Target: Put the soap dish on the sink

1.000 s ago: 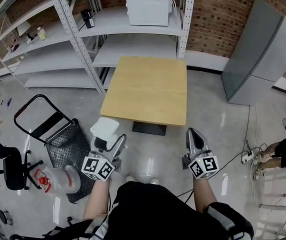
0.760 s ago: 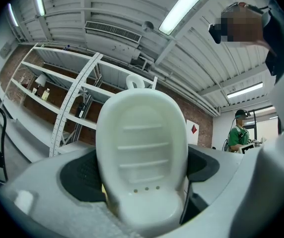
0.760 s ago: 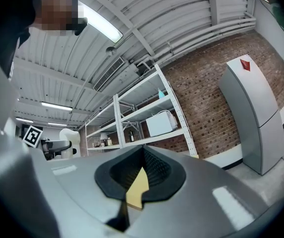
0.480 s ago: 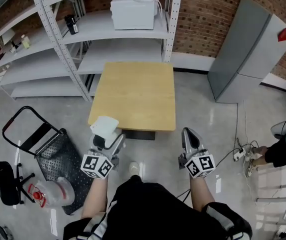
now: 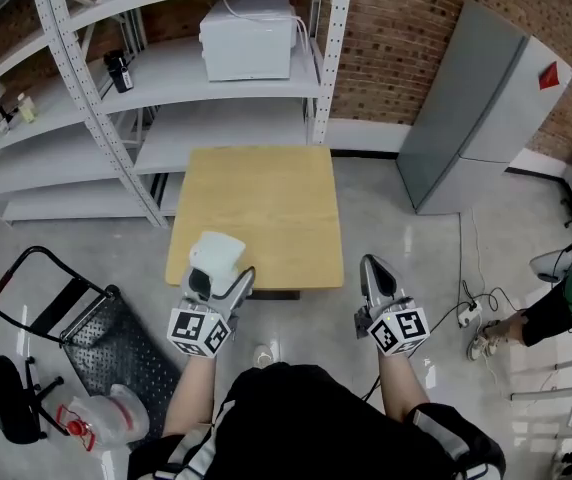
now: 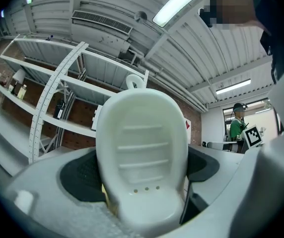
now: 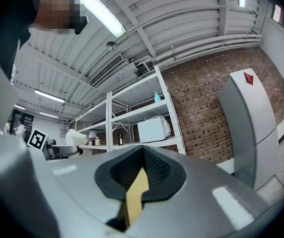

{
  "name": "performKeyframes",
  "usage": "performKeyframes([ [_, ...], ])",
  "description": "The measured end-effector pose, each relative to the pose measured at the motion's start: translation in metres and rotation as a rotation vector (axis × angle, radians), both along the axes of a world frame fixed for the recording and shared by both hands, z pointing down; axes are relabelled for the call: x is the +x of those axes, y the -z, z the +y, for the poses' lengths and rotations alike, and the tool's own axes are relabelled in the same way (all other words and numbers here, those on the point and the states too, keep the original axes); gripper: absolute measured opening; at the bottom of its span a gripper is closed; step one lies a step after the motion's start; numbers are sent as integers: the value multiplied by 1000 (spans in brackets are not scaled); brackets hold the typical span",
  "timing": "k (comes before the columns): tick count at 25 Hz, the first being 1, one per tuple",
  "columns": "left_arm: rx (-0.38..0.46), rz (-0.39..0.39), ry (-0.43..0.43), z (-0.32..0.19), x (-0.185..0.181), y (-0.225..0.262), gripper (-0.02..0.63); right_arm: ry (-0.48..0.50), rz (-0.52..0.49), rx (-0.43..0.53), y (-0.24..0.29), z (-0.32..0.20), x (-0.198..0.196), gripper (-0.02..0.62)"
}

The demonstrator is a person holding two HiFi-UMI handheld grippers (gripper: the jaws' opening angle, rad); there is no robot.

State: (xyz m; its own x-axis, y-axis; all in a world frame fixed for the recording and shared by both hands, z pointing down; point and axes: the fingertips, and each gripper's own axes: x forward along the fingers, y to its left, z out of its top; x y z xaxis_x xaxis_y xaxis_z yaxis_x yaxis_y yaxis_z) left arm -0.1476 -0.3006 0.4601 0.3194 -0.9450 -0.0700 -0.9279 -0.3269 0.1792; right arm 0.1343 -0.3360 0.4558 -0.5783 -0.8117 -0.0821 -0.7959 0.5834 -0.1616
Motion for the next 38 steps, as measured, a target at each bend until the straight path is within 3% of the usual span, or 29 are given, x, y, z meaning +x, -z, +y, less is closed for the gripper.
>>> performKeyframes([
  [12, -17, 19, -16, -50, -40, -10, 463, -24, -5, -15, -3, -51, -33, 6],
  [24, -15, 23, -22, -86, -96, -15, 465, -21, 3, 12, 0, -87, -98, 6],
  [38, -49, 44, 31, -109, -125, -26, 463, 16, 17, -32, -13, -126, -122, 6],
])
